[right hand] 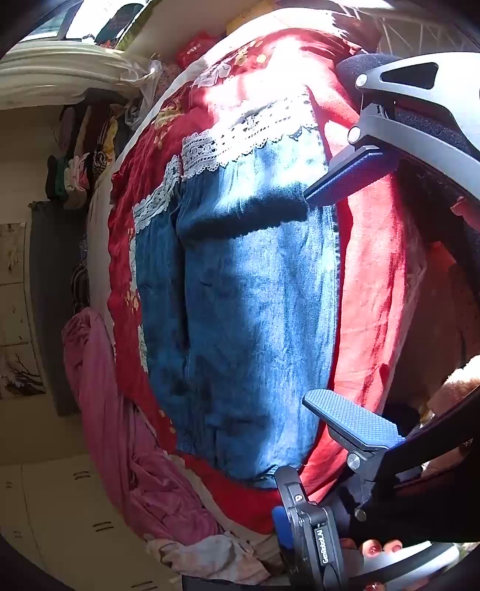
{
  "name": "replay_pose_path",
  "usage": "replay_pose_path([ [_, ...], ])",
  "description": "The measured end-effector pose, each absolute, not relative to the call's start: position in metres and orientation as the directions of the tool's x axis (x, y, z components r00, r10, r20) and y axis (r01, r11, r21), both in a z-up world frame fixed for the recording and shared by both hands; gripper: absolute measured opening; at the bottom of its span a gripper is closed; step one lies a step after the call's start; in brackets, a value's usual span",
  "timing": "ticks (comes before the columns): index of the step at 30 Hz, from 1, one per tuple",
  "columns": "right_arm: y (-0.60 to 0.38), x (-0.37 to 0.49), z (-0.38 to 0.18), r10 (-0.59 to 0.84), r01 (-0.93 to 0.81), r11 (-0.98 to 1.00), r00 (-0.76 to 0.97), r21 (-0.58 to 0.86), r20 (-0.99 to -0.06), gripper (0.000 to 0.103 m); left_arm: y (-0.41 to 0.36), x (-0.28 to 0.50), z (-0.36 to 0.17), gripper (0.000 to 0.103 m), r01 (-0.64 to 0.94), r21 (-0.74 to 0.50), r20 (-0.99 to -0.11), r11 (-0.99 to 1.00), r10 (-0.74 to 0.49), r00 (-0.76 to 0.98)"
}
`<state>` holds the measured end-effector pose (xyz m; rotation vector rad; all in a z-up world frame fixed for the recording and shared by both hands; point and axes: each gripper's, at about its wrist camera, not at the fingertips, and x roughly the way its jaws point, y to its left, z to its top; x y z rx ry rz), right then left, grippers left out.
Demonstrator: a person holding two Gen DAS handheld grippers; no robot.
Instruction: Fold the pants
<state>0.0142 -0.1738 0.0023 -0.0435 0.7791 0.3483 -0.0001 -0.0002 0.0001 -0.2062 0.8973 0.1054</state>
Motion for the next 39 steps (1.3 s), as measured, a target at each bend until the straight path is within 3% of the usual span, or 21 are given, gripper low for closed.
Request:
replay_pose_path([
  [39,-0.1708,0.0119,0.0083,0.293,-0.328,0.941,0.663,0.085,-0.688,0.099,-0.0028,-0.0039,0.0077,0.094,-0.156,-0.134,-0.775,0.979,-0.005,0.631],
])
